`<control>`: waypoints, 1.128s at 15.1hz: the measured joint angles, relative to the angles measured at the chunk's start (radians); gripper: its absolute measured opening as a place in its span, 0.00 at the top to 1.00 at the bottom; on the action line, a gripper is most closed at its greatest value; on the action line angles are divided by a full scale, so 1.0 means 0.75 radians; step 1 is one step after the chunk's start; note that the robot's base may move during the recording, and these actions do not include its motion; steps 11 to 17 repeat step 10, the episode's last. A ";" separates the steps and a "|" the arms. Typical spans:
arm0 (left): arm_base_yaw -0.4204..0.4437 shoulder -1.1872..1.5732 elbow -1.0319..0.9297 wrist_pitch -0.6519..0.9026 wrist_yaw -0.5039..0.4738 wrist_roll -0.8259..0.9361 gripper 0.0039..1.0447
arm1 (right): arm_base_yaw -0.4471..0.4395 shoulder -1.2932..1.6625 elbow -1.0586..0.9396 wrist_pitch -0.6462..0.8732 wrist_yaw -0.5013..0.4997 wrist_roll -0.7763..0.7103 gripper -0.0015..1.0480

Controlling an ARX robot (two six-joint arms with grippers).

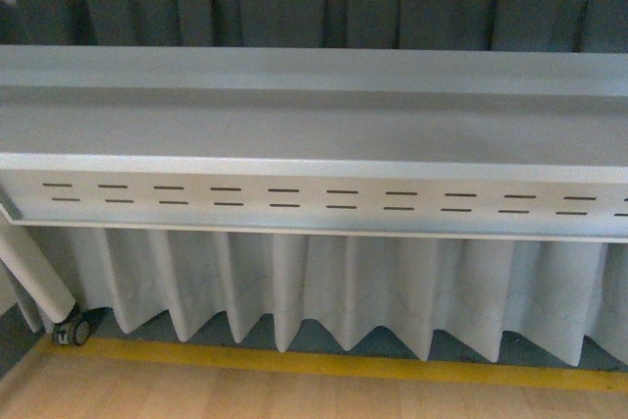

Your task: Wind up and store yellow beetle toy

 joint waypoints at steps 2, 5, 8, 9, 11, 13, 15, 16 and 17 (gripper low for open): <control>0.000 0.000 0.000 0.000 0.000 0.000 0.06 | 0.000 0.000 0.000 0.000 0.000 0.000 0.06; 0.000 0.000 0.000 0.000 0.000 0.000 0.06 | 0.000 0.000 0.000 0.000 -0.001 0.000 0.06; 0.000 0.000 0.000 0.000 0.000 0.000 0.06 | 0.000 0.000 0.000 0.000 -0.001 0.000 0.06; 0.000 0.000 0.000 0.000 0.000 0.000 0.06 | 0.000 0.000 0.000 0.000 0.000 0.000 0.06; 0.000 0.000 0.000 0.001 0.000 0.000 0.06 | 0.000 0.000 0.000 0.000 -0.001 0.000 0.06; 0.000 0.000 0.000 0.001 0.000 0.000 0.06 | 0.000 0.000 0.000 0.000 -0.001 0.000 0.06; 0.000 0.000 0.000 0.001 0.000 0.000 0.06 | 0.000 0.000 0.000 0.000 -0.001 0.000 0.06; 0.000 0.000 0.000 0.001 0.000 0.000 0.06 | 0.000 0.000 0.000 0.000 -0.001 0.000 0.06; 0.000 0.000 0.000 0.001 0.000 0.000 0.06 | 0.000 0.000 0.000 0.000 -0.001 0.000 0.06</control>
